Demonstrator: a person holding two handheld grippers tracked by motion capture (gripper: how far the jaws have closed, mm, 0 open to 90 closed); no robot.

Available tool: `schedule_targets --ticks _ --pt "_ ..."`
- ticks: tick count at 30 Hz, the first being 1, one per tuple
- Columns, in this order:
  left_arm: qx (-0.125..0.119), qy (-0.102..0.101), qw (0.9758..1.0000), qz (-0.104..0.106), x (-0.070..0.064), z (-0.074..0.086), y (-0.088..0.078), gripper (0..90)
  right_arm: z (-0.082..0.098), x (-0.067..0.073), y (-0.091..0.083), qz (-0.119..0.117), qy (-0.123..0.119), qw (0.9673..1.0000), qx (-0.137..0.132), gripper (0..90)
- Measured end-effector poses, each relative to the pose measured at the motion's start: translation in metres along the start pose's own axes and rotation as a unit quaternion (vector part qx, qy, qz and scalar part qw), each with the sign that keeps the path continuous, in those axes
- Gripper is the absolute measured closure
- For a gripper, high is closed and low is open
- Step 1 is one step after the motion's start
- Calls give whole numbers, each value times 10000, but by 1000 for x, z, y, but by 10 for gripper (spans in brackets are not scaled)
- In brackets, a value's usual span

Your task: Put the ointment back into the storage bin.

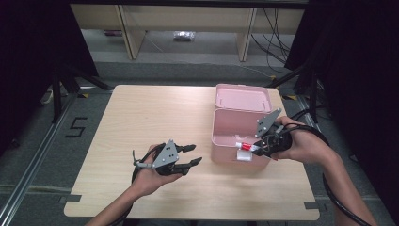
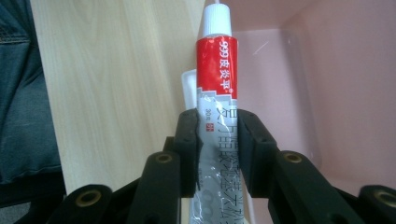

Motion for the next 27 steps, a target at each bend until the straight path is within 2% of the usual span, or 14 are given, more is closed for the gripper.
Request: schedule_targets --ticks 1,2,4,5,6,11,13,14,16,17,19,23,24,27 --pt "-9 -4 10000 1 0 0 0 516 0 0 0 -26 -34 10000 20 722" --pt "-12 6 10000 -1 0 0 0 516 0 -1 0 23 51 10000 27 722" --pt "3 11 10000 2 0 0 0 515 -1 -2 1 -83 -78 9999 14 722" --pt "3 11 10000 2 0 0 0 515 -1 -2 1 -83 -78 9999 14 722" --pt "7 6 10000 2 0 0 0 515 -1 -3 0 -57 35 9999 81 722" --pt "9 -6 10000 1 0 0 0 515 -3 -7 0 -73 -96 9999 109 722" --pt "13 4 10000 4 0 0 0 515 -4 -8 0 -39 -28 9999 124 722" --pt "14 9 10000 4 0 0 0 515 -5 -10 0 -33 -44 9999 130 722" --pt "16 9 10000 4 0 0 0 515 -6 -13 2 -55 -238 9996 104 722" --pt "7 5 10000 4 0 0 0 515 -5 -13 1 -43 -112 9998 149 722" --pt "9 9 10000 2 0 0 0 514 -5 -13 1 -28 -93 9998 157 722" --pt "14 10 10000 2 0 0 -1 514 -6 -17 1 -12 -163 9997 200 722" --pt "12 14 10000 2 0 0 -1 514 -8 -20 3 -28 -350 9993 107 722" --pt "15 12 10000 8 0 0 0 514 -9 -24 4 -27 -397 9992 107 722"
Point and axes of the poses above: each handheld gripper's, and its own axes: y roughly forward along the jaws, z roughly out of its underside, x roughly to its left, the point moved 8 cm from there along y, roughly forward along the jaws, and after that the axes turned 8 degrees about z, right-handed, at the moved point
